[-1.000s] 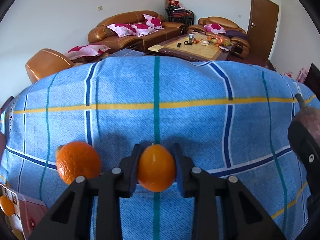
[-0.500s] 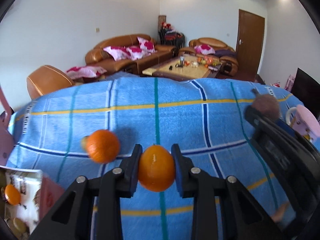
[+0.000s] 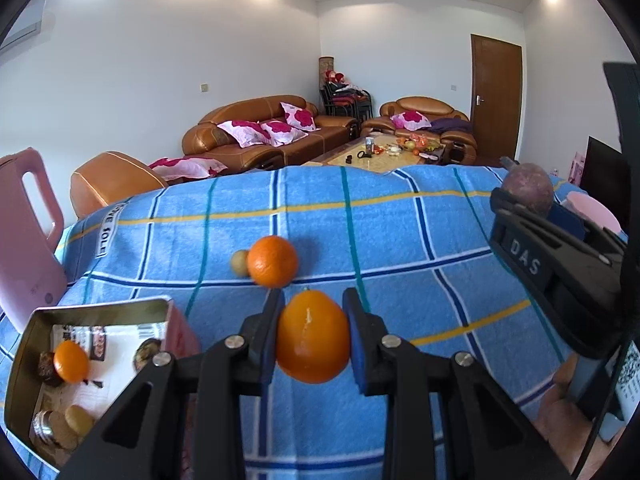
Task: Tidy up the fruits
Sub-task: 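Carry the purple fruit with the right tool while the left tool carries the orange over the tin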
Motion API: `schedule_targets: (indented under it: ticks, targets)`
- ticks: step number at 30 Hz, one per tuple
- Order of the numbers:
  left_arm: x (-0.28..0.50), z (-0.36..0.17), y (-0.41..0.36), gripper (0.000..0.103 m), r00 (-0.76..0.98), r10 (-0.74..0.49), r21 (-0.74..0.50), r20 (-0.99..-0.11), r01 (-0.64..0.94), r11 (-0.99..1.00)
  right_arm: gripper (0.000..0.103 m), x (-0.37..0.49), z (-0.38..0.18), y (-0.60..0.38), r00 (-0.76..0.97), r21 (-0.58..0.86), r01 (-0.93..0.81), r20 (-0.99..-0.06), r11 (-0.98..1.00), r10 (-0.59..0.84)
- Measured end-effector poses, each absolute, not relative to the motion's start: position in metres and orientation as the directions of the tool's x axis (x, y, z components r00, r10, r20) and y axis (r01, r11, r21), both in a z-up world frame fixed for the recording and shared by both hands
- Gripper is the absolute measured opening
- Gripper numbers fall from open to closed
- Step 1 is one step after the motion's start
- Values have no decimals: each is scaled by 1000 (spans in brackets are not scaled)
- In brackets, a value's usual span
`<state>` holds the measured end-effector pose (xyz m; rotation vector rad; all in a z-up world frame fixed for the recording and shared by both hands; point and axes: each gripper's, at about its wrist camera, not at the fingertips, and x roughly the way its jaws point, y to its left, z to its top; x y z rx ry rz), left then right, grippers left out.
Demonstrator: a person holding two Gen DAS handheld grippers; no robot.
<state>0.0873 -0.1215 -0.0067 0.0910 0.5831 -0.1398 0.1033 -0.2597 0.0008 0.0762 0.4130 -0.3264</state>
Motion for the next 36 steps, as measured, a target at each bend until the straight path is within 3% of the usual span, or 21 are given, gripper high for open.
schedule_targets:
  ticks: [14, 36]
  targets:
    - [50, -5, -58, 31, 860, -65, 89, -506, 127, 988, 51, 50, 0, -226, 870, 19, 305, -411, 952, -271]
    - [36, 1, 35, 31, 886, -34, 70, -463, 75, 995, 51, 25, -5, -132, 889, 28, 138, -444, 990, -111]
